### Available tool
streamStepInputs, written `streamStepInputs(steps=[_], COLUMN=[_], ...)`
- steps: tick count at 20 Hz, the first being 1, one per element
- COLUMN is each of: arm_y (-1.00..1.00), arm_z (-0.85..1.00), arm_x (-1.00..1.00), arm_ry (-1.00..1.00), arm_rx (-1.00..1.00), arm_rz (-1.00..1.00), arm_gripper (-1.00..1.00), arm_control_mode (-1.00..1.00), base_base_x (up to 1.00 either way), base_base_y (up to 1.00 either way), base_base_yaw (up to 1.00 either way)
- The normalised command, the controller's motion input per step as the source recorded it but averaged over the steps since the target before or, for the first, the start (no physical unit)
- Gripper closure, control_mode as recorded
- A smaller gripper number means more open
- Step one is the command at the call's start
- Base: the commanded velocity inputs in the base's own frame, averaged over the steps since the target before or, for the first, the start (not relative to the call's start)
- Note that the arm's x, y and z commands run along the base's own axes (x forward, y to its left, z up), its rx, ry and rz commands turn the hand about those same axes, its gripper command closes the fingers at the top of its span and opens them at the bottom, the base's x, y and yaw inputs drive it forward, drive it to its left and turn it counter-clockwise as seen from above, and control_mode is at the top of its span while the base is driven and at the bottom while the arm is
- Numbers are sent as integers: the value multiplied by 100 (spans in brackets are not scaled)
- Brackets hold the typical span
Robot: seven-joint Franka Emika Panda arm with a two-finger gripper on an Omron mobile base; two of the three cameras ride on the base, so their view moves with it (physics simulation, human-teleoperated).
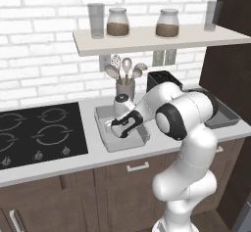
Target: Place one mushroom and one chicken drumstick in each tupperware on the nearby counter, to pack two identical lunches.
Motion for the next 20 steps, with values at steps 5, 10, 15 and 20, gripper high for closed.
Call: streamStepInputs(steps=[5, 10, 15, 20], arm_y=[5, 0, -23, -80], arm_z=[71, 100, 100, 96], arm_x=[5, -25, -91, -100], arm_ry=[-2, -13, -17, -24], arm_rx=[2, 4, 7, 14], arm_rz=[-12, -7, -7, 0], arm_gripper=[-100, -100, -100, -100], arm_control_mode=[-100, -100, -100, -100], base_base_x=[0, 0, 0, 0], base_base_y=[0, 0, 0, 0], base_base_yaw=[0, 0, 0, 0])
